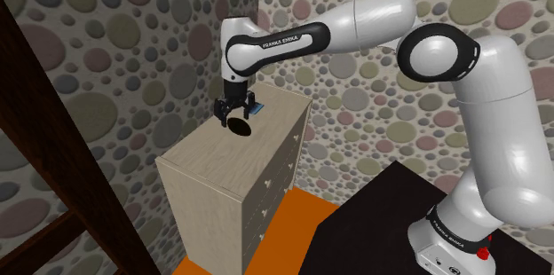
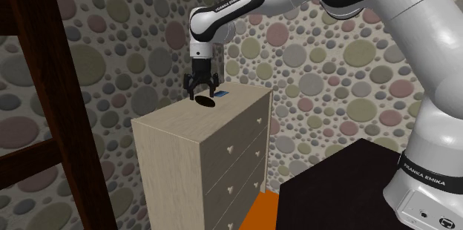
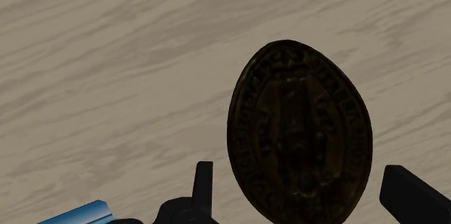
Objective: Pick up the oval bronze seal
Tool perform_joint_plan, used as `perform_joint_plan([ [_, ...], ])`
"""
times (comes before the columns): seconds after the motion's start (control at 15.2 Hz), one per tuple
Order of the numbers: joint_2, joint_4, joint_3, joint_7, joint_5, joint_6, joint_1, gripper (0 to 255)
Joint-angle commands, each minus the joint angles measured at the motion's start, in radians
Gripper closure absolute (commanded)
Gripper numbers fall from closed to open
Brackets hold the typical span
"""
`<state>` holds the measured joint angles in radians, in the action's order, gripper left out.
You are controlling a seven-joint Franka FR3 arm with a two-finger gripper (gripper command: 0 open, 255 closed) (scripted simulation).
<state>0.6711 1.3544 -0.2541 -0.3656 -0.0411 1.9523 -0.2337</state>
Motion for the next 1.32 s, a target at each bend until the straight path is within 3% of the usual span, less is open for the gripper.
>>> perform_joint_plan([
  [0.0,0.002,0.002,0.0,0.0,0.0,0.004,0.0,255],
  [0.59,0.003,0.001,0.0,0.0,-0.001,0.005,0.0,255],
  [1.25,-0.036,-0.072,-0.005,-0.004,0.006,-0.106,-0.001,255],
])
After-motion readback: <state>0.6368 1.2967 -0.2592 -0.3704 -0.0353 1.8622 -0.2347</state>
